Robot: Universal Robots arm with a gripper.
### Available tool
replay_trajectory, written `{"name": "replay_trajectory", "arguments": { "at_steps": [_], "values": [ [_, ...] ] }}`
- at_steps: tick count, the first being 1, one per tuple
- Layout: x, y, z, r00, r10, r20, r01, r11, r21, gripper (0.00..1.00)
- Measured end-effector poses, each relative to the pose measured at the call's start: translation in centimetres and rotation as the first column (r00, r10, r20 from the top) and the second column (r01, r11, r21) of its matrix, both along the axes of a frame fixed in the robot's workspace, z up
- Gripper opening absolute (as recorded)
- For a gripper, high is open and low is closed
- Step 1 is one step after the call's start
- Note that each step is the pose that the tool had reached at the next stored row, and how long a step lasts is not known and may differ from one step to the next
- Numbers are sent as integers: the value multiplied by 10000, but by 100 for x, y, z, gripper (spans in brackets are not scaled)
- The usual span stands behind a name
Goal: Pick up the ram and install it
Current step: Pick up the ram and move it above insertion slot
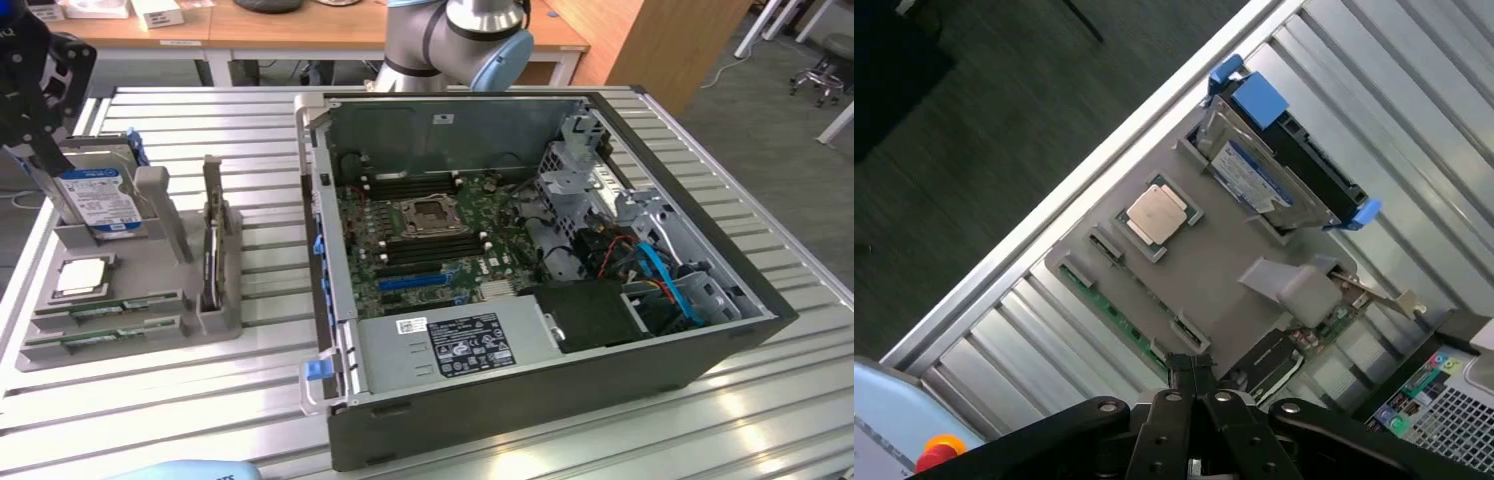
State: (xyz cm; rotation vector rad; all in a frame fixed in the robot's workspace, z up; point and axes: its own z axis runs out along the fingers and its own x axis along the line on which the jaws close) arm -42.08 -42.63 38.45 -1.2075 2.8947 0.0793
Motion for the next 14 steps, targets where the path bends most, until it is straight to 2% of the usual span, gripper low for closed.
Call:
{"name": "replay_trajectory", "arguments": {
  "at_steps": [4, 7, 11, 14],
  "values": [
    [0, 0, -1, 9974, 725, 0, -725, 9974, 0, 11],
    [0, 0, -2, 9919, 1267, 0, -1267, 9919, 0, 11],
    [0, 0, -4, 9803, 1977, 1, -1977, 9803, 0, 11],
    [0, 0, -4, 9678, 2518, -1, -2518, 9678, -1, 11]
  ]
}}
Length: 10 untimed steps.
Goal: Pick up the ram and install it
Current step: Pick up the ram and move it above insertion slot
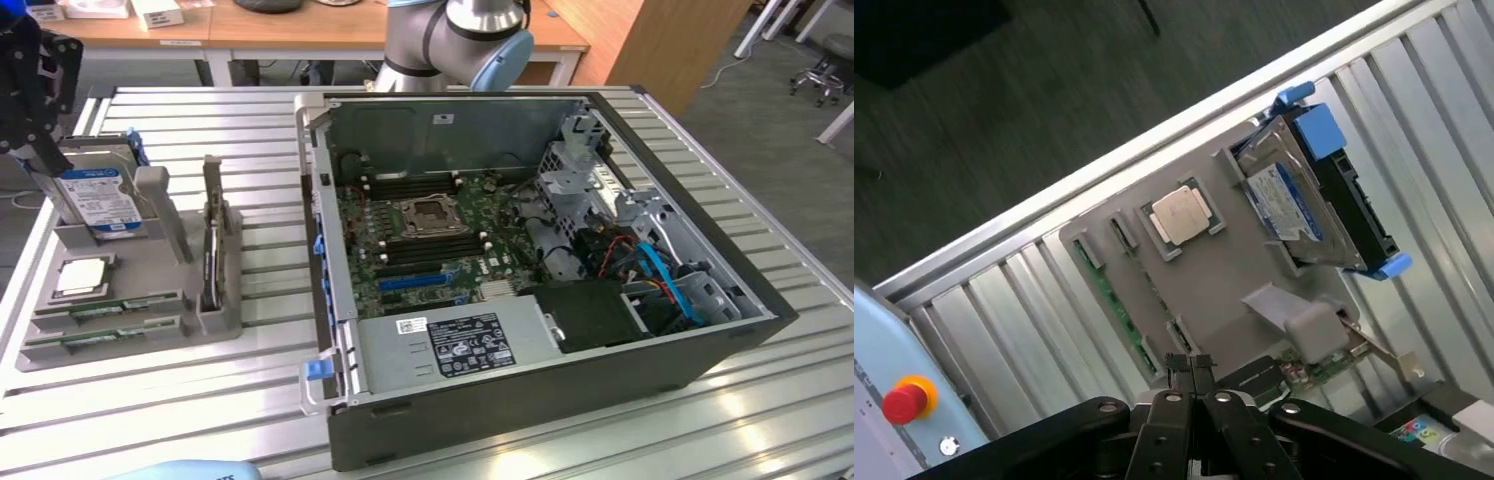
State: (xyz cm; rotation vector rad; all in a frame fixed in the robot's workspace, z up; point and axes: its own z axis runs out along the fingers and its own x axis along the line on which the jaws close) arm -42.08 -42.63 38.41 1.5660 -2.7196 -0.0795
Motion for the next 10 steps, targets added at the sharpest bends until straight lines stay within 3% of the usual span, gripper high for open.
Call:
{"name": "replay_trajectory", "arguments": {
  "at_steps": [5, 10],
  "values": [
    [0, 0, -2, 9959, 899, 1, -899, 9959, 0, 11],
    [1, -1, -5, 9836, 1804, 0, -1804, 9836, 1, 11]
  ]
}}
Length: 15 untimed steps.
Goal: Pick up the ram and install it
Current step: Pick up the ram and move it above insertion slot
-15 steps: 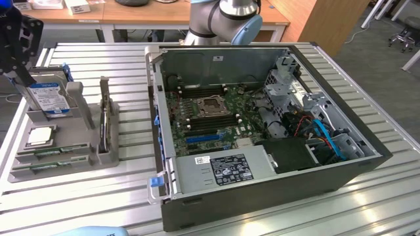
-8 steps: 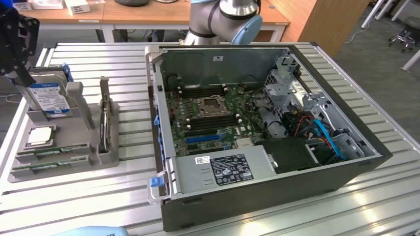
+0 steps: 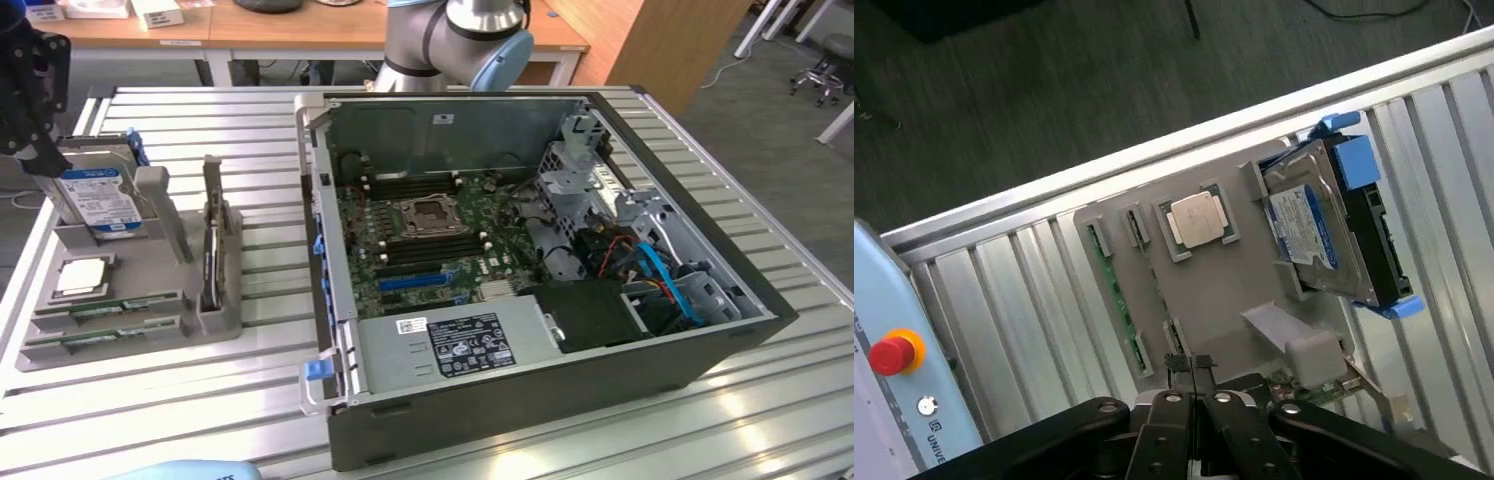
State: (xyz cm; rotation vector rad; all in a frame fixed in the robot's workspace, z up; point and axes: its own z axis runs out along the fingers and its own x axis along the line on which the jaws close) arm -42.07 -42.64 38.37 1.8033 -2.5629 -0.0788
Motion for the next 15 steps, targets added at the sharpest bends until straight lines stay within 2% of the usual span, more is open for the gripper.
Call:
{"name": "replay_trajectory", "arguments": {
  "at_steps": [5, 8, 13, 15],
  "values": [
    [0, 0, -3, 9958, 915, 0, -915, 9958, 0, 11],
    [-1, 0, -5, 9894, 1449, 0, -1449, 9894, 0, 11],
    [-1, 0, -6, 9750, 2220, 0, -2220, 9750, 0, 11],
    [-1, 0, -7, 9739, 2272, 0, -2272, 9739, 0, 11]
  ]
}}
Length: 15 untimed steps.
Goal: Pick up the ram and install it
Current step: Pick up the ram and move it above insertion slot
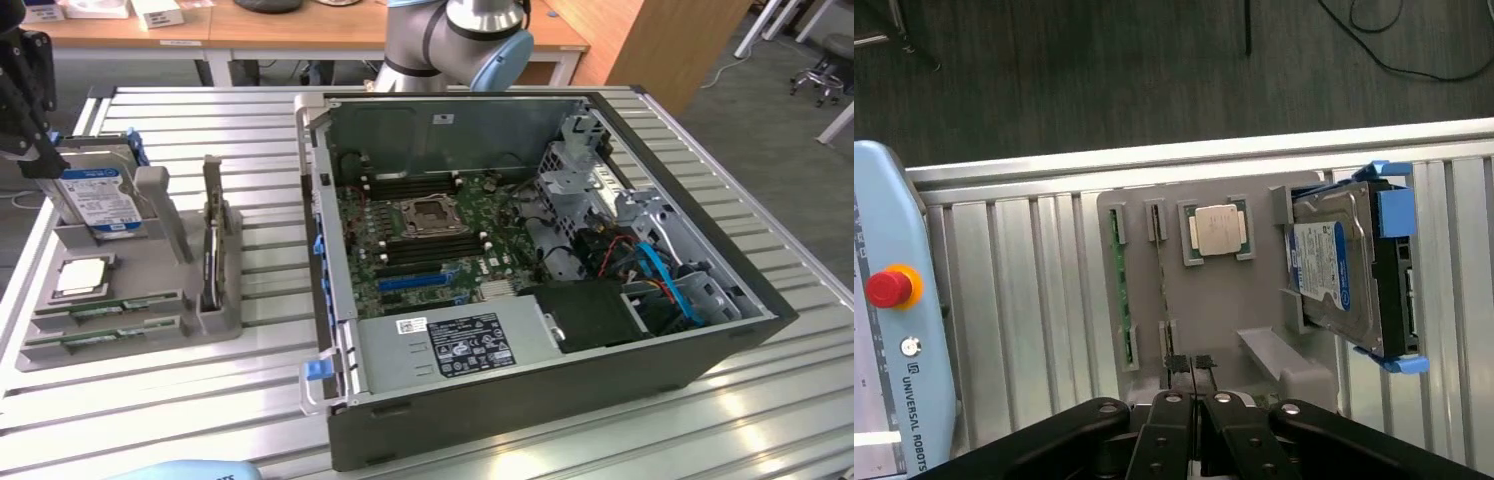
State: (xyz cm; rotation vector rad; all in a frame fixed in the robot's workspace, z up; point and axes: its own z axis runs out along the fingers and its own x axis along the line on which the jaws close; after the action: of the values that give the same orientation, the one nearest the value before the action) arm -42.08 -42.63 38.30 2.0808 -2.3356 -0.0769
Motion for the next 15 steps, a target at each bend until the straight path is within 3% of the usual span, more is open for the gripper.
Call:
{"name": "replay_trajectory", "arguments": {
  "at_steps": [14, 15],
  "values": [
    [0, 0, 0, 10000, 3, 0, -3, 10000, 4, 11],
    [0, 0, 0, 10000, 2, 0, -2, 10000, 4, 17]
  ]
}}
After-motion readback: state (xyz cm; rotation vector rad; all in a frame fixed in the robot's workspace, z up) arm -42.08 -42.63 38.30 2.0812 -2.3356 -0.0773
